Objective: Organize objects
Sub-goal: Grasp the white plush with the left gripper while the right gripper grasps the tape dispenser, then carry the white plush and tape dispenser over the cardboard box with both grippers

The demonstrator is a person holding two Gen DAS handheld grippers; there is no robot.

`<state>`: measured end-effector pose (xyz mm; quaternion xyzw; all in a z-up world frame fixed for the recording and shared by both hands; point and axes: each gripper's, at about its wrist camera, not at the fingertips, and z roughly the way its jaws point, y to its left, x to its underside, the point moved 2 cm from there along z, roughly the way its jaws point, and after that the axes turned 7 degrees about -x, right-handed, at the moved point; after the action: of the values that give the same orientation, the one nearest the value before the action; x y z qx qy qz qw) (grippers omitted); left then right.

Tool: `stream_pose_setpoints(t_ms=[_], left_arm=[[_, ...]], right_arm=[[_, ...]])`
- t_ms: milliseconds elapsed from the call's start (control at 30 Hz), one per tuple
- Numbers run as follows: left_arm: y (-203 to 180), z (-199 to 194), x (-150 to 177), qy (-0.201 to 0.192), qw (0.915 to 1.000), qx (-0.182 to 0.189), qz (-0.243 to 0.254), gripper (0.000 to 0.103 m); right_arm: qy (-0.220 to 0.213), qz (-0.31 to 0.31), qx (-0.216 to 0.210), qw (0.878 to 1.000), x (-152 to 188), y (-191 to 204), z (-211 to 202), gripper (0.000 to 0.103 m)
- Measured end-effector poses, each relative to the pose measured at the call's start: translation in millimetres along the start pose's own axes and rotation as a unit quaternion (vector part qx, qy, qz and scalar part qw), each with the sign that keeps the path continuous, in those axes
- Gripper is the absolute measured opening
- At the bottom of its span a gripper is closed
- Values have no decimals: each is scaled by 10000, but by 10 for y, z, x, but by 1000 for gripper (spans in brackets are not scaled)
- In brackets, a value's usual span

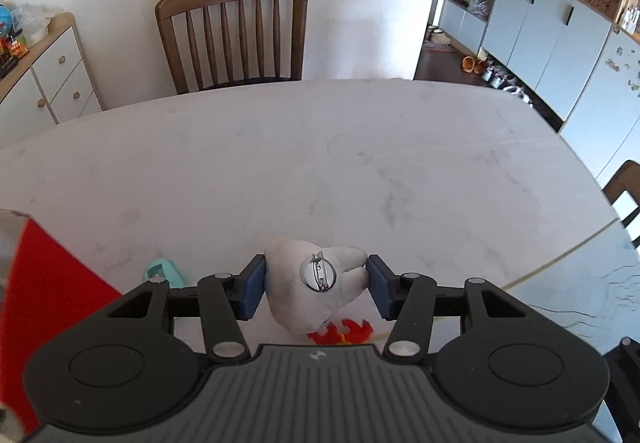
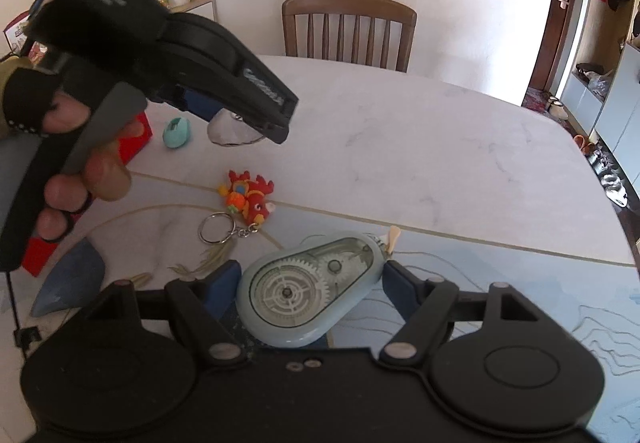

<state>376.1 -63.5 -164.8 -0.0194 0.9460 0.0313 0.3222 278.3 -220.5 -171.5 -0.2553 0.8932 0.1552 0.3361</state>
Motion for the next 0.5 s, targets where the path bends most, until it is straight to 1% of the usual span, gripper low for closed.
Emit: stream_pose_setpoints(t_ms=[200, 300, 500], left_arm=[[94, -322, 36, -31, 9999, 159, -55, 53], [166, -503, 52, -58, 9996, 238, -113, 53], [325, -891, 186, -161, 9993, 329, -117, 53]], right_arm=[[-128, -113, -93, 9998, -62, 80, -314, 76], [-268, -197, -150, 9993, -106, 134, -461, 76], [-410, -352, -332, 9980, -209, 309, -747, 76]])
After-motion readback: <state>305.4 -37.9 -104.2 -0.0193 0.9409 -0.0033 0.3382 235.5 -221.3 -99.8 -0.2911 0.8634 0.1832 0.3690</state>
